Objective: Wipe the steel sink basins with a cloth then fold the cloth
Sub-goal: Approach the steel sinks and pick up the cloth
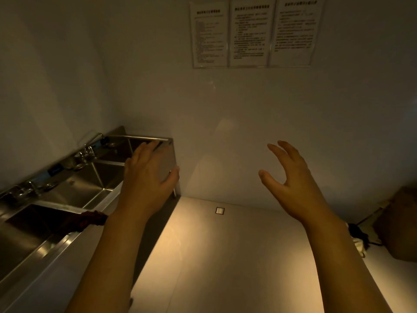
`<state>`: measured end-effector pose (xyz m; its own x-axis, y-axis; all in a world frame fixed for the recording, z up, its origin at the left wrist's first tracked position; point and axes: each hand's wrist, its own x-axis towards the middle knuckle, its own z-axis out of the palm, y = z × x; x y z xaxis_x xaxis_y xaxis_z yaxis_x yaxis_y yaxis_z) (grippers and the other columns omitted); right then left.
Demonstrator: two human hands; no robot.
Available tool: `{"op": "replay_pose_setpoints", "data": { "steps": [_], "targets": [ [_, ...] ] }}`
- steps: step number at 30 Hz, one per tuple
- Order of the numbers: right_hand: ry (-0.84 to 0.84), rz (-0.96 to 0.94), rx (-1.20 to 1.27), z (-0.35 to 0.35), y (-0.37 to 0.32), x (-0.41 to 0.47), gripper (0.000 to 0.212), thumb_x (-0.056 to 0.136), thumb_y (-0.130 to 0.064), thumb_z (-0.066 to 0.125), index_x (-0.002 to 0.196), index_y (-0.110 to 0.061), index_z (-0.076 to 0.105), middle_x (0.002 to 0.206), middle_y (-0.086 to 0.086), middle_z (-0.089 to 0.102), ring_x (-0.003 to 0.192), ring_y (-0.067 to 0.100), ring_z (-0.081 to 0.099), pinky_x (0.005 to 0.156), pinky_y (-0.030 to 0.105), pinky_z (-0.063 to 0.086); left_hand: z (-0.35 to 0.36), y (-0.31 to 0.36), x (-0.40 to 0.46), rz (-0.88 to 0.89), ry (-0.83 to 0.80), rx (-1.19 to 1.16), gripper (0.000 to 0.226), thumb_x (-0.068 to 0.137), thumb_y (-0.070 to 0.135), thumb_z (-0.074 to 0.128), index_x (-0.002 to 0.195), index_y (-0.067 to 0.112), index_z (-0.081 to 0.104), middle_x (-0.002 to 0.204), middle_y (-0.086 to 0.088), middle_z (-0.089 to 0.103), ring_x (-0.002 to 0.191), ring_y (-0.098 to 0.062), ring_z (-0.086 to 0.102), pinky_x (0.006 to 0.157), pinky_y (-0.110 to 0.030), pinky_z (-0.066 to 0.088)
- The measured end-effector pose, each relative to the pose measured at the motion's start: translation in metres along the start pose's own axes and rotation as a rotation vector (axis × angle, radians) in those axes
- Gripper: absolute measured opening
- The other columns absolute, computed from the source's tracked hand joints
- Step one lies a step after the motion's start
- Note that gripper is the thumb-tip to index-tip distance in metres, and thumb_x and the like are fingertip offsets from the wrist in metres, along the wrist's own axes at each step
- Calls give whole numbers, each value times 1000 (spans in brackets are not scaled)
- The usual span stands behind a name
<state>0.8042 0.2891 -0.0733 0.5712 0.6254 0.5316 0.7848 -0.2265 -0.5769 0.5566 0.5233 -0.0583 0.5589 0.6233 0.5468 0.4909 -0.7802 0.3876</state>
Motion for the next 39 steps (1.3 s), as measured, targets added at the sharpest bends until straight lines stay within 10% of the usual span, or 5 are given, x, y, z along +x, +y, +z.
{"op": "replay_pose_setpoints", "data": {
  "steps": [39],
  "targets": [
    [-83, -83, -139, 247, -13, 357, 72, 92, -67, 50, 156, -51, 19, 166, -23, 11, 154, 11, 15, 121, 42, 25, 124, -239, 334, -11, 47, -126, 56, 99, 44, 62, 151, 30, 47, 165, 3, 32, 157, -21, 17, 125, -62, 18]
  ]
}}
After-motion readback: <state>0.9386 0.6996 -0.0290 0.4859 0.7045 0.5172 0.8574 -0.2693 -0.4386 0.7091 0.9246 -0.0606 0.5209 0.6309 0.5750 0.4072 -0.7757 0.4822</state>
